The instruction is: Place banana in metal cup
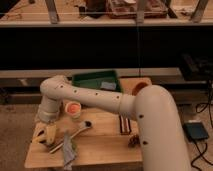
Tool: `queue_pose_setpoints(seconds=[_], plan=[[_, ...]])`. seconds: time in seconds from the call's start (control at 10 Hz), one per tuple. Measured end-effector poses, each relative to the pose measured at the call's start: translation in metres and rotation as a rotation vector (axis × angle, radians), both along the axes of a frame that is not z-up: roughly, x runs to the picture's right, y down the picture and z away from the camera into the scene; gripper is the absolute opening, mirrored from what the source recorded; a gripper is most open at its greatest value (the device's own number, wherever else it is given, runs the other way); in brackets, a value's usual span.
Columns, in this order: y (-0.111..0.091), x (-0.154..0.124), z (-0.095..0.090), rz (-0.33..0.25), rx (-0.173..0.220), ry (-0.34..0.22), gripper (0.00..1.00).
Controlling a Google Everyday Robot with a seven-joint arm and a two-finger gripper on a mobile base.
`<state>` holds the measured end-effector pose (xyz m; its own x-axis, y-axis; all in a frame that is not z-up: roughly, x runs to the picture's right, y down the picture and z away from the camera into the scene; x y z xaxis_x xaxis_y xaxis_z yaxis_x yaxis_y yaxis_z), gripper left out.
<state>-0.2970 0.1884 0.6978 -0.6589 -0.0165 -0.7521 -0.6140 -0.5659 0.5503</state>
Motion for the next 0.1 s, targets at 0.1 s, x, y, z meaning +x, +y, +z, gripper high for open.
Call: queue_pose_setpoints(seconds=[0.1], plan=[[-0.0052,0.0074,0.0029,0.025,-0.022,-0.017,0.8]])
